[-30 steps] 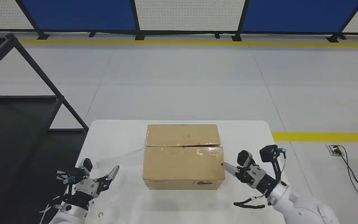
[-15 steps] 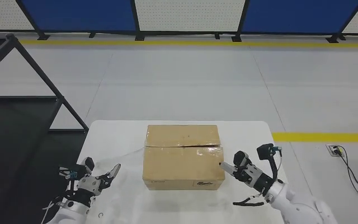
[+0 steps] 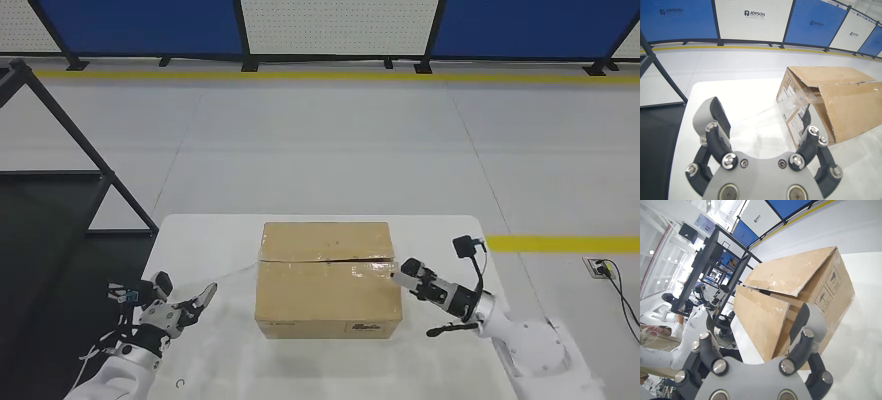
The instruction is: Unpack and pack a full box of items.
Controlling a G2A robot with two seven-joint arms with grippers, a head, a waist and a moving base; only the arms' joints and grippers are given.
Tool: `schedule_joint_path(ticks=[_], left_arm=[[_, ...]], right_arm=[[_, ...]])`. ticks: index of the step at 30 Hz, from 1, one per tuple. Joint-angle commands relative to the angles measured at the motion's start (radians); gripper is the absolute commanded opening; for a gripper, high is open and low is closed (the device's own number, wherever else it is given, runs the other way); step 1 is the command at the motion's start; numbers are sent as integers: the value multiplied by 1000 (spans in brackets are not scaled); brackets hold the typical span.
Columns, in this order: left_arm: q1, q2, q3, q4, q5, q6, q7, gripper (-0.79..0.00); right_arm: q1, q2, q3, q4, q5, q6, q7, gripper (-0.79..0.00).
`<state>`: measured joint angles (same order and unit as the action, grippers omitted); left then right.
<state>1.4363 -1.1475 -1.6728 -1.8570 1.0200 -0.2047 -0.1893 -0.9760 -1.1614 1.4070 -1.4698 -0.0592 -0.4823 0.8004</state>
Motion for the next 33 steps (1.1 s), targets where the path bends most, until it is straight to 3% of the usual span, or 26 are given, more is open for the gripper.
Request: schedule_joint_path(ticks=[1,10,19,27,33], left_arm=[[0,0,0,0,1,0,0,0],[0,0,0,0,1,0,0,0],[0,0,0,0,1,0,0,0],[0,0,0,0,1,0,0,0],[0,0,0,0,1,0,0,0]], right_arm=[[19,0,-7,30,71,-31,42,0],[54,8,-20,89,262,-113,180,0],[-33,34,22,-45,363,-198,330,0],[-174,62,47,-230,303,-200,337,0],[-257,77,40,-284,216,-223,315,0]])
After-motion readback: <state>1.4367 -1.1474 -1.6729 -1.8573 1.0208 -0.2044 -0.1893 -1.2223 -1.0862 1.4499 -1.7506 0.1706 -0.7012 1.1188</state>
